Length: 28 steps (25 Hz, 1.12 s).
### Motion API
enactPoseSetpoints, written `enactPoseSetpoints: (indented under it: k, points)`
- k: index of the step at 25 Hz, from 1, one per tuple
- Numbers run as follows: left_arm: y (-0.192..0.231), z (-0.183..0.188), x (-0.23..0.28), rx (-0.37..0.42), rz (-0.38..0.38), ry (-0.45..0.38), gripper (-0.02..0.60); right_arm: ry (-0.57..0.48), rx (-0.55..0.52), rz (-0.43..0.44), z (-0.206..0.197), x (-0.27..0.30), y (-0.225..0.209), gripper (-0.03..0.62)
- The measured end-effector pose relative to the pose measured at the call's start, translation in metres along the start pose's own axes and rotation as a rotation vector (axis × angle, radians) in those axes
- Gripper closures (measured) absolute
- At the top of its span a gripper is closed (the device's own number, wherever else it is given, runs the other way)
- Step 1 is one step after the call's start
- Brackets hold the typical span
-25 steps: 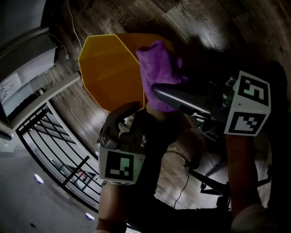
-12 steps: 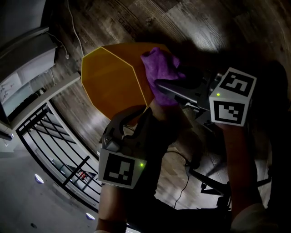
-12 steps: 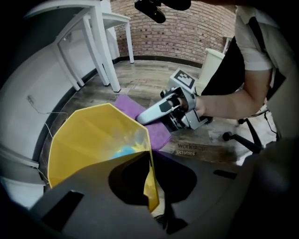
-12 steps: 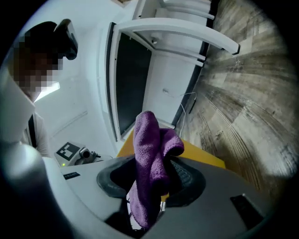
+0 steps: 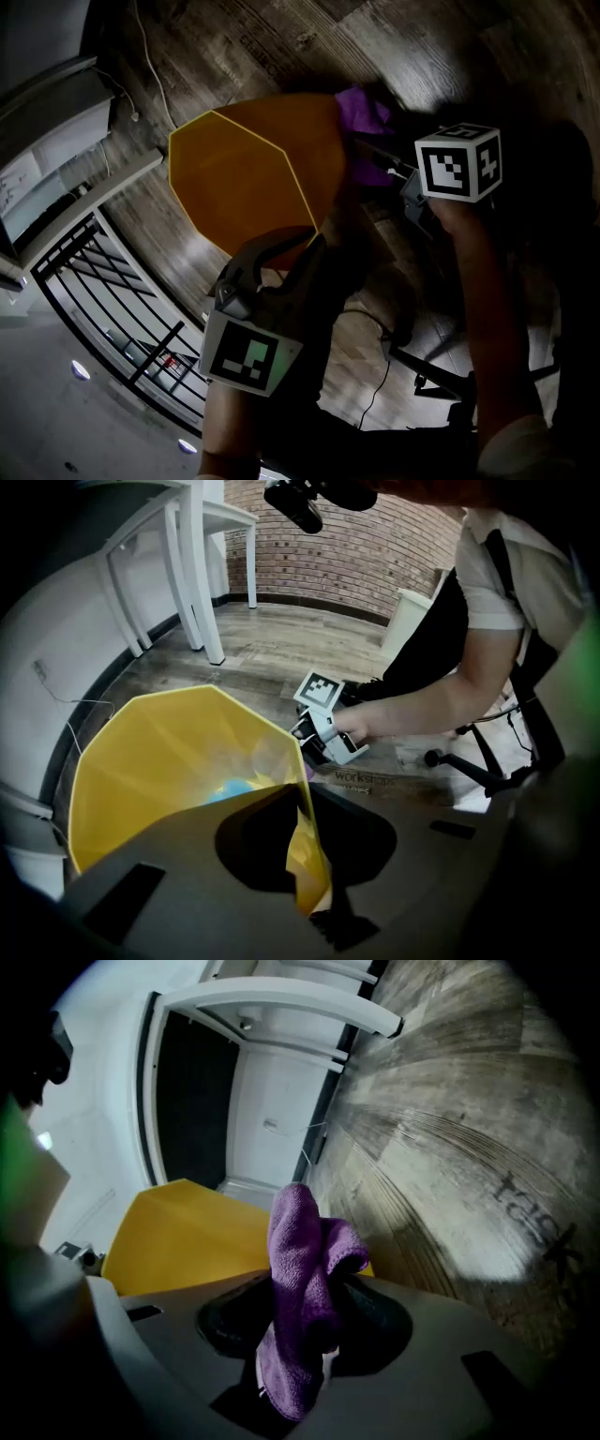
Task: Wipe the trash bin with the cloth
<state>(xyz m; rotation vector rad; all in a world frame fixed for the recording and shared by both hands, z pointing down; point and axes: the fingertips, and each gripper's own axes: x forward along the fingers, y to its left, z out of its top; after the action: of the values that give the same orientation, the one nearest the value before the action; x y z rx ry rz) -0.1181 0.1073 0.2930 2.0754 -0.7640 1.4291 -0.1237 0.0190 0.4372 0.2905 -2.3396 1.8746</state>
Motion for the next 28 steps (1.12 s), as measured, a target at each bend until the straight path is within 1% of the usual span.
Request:
enactPoseSetpoints:
  k: [2, 4, 8, 12, 15, 17, 20, 22, 24, 25, 26, 27, 28]
  points:
    - [-0.004, -0.001, 0.001, 0.014, -0.012, 0.003, 0.554, 0.033, 0.013, -0.086, -0.011, 0.0, -0.024, 0.427]
    - [-0.008, -0.001, 0.001, 0.032, -0.024, 0.003, 0.554, 0.067, 0.012, -0.154, -0.019, 0.001, -0.041, 0.427]
    - [-0.011, -0.001, 0.0, 0.034, -0.049, -0.009, 0.554, 0.13, -0.013, -0.245, -0.03, 0.006, -0.061, 0.427]
    - [-0.017, -0.004, -0.001, 0.03, -0.084, -0.017, 0.554, 0.166, -0.006, -0.308, -0.04, 0.007, -0.075, 0.427]
    - [-0.017, -0.004, 0.0, 0.018, -0.092, -0.029, 0.551, 0.185, 0.008, -0.344, -0.047, 0.008, -0.086, 0.427]
    - [-0.015, -0.002, 0.0, -0.01, -0.089, -0.043, 0.551, 0.197, 0.001, -0.362, -0.051, 0.01, -0.089, 0.427]
    - [-0.01, 0.001, -0.001, -0.078, -0.08, -0.063, 0.549, 0.197, -0.011, -0.379, -0.051, 0.01, -0.09, 0.427]
    - [-0.006, 0.005, 0.0, -0.114, -0.058, -0.074, 0.549, 0.185, -0.012, -0.392, -0.048, 0.008, -0.091, 0.427]
    - [0.003, 0.014, 0.003, -0.141, 0.003, -0.104, 0.549, 0.173, -0.012, -0.397, -0.045, 0.006, -0.091, 0.427]
    - [0.009, 0.019, 0.004, -0.139, 0.042, -0.119, 0.549, 0.167, -0.01, -0.394, -0.043, 0.005, -0.09, 0.427]
    - [0.013, 0.023, 0.005, -0.119, 0.077, -0.129, 0.549, 0.163, -0.008, -0.39, -0.043, 0.004, -0.088, 0.427]
    - [0.015, 0.026, 0.005, -0.088, 0.104, -0.131, 0.549, 0.16, -0.005, -0.384, -0.043, 0.004, -0.085, 0.427]
    - [0.016, 0.026, 0.004, -0.057, 0.121, -0.124, 0.533, 0.16, -0.003, -0.376, -0.044, 0.004, -0.082, 0.427]
